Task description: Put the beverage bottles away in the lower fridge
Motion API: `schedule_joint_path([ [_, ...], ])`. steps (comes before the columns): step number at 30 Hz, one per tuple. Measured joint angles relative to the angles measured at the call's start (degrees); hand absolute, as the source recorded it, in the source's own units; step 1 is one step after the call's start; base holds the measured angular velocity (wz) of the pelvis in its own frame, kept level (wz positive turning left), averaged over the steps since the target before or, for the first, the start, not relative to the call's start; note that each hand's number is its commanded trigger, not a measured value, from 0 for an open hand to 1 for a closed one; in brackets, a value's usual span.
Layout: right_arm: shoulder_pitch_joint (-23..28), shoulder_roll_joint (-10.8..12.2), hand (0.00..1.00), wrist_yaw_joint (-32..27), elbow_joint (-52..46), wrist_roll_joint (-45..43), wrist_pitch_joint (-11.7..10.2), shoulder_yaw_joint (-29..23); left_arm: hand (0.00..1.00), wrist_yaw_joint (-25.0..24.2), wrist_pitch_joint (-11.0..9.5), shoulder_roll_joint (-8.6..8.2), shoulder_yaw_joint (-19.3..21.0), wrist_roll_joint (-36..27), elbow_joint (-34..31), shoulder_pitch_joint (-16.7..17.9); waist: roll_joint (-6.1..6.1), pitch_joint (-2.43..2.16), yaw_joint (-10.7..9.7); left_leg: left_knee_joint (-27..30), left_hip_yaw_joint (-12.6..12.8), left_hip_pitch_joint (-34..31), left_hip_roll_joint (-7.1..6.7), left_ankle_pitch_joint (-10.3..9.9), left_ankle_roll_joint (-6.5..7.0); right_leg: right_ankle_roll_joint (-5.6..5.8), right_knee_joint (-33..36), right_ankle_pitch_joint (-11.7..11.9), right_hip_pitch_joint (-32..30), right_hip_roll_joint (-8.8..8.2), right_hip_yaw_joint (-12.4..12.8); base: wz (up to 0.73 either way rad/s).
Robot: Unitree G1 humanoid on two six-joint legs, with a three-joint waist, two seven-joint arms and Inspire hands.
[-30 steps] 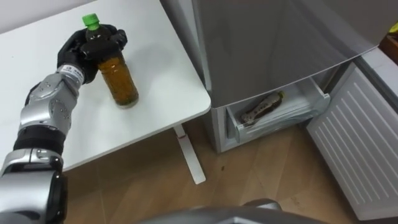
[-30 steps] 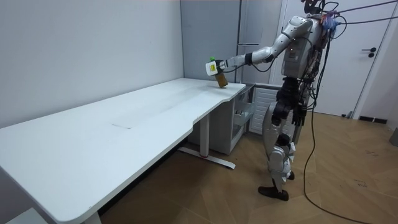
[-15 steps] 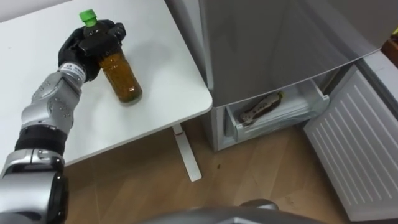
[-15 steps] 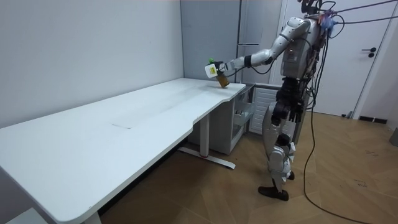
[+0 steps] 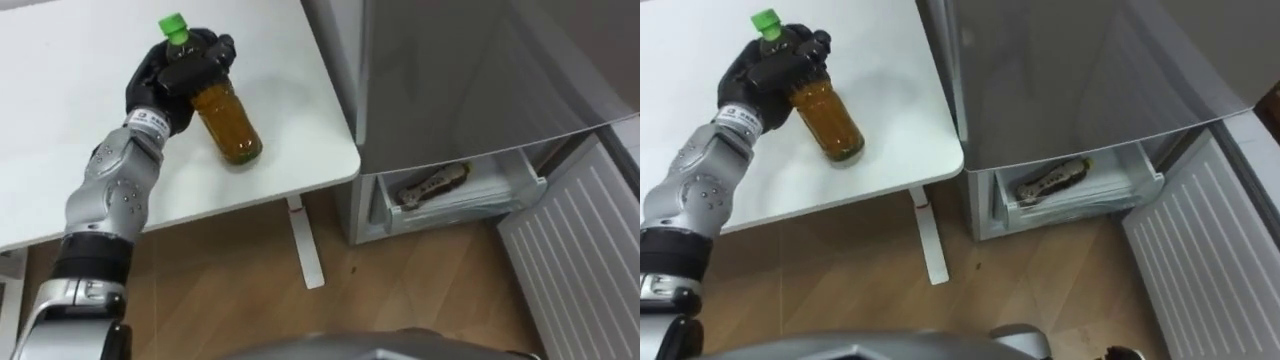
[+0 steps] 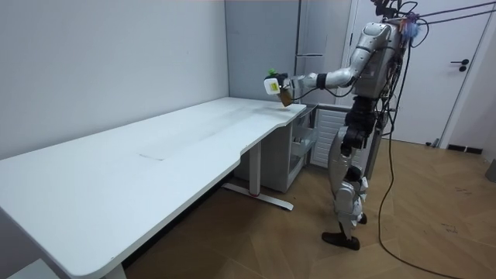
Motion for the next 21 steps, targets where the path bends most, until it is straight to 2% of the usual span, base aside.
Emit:
schedule_joint_path([
  [2, 0.1, 0.1, 0.00, 0.1, -0.8, 0.0, 0.0, 1.1, 1.00, 0.0, 0.0, -0.68, 0.2, 0.0, -3.3, 1.0, -0.11, 0.07, 0.7, 0.0, -0.3, -0.1, -0.04, 0.0, -0.04, 0.00, -0.1, 0.0, 0.3, -0.07, -0.6, 0.13],
  [6, -0.2, 1.0, 0.00, 0.3, -3.3, 0.1, -0.3, 2.0, 1.00, -0.6, 0.0, -1.60, 0.3, 0.0, -13.9, 5.9, -0.71, 0.26, 2.2, -0.1, -0.9, -1.0, -0.25, 0.4, -0.04, -0.13, -0.9, 0.1, 0.3, -0.23, -1.9, 0.10],
  [8, -0.2, 1.0, 0.00, 0.1, -4.2, 1.4, -0.8, 2.2, 1.00, -1.0, 0.0, -1.77, 0.1, -1.3, -15.8, 7.0, -0.74, 0.28, 3.1, 0.1, -1.2, -1.2, -0.27, 0.4, -0.05, -0.14, -1.0, 0.1, 0.3, -0.24, -2.1, 0.12],
  [10, -0.3, 1.0, 0.00, -0.3, -5.0, 4.5, -1.3, 3.2, 1.00, -1.0, 0.0, -1.93, -0.2, -2.8, -16.0, 7.2, -0.85, 0.29, 3.4, 0.3, -2.3, -1.8, -0.44, 0.5, -0.03, -0.13, -1.0, 0.1, 0.4, -0.38, -3.2, 0.26],
  [13, -1.5, 1.0, 0.00, -0.2, -5.5, 4.8, -1.3, 5.2, 1.00, -1.1, 0.1, -2.16, -0.2, -4.5, -17.3, 8.1, -0.95, 0.26, 3.6, 0.5, -3.7, -2.7, -0.96, 0.9, 0.12, -0.13, -1.1, 0.1, 0.3, -0.78, -4.8, 0.27],
  [15, -1.5, 0.6, 0.00, 0.2, -5.4, 4.6, -1.2, 6.8, 1.00, -1.1, 0.1, -3.46, -0.2, -4.5, -17.7, 8.1, -1.08, 0.27, 5.1, 0.5, -4.0, -2.7, -1.07, 0.9, 0.14, -0.13, -1.1, 0.1, 0.3, -0.87, -5.2, 0.10],
  [17, -1.5, 0.6, 0.00, 0.7, -5.3, 4.6, -1.2, 7.4, 1.00, -1.2, 0.1, -4.29, -0.2, -4.5, -17.8, 8.3, -1.37, 0.30, 5.8, 0.5, -4.5, -2.7, -1.11, 0.9, 0.14, -0.13, -1.1, 0.1, 0.5, -0.88, -5.6, 0.10],
  [19, -1.5, 0.5, 0.00, 1.1, -5.2, 4.6, -1.2, 8.1, 1.00, -1.3, 0.1, -4.83, -0.2, -5.8, -18.0, 9.5, -1.52, 0.31, 6.2, 0.6, -4.9, -2.6, -1.16, 0.9, 0.14, -0.13, -1.1, 0.1, 0.8, -0.90, -6.2, 0.10],
  [21, -1.5, 0.6, 0.00, 1.1, -5.3, 5.0, -1.1, 9.0, 1.00, -1.3, 0.1, -5.30, -0.7, -11.1, -18.6, 12.6, -1.67, 0.37, 6.3, 0.6, -5.4, -2.5, -1.18, 0.9, 0.13, -0.13, -1.1, 0.1, 1.2, -0.89, -6.9, 0.12],
])
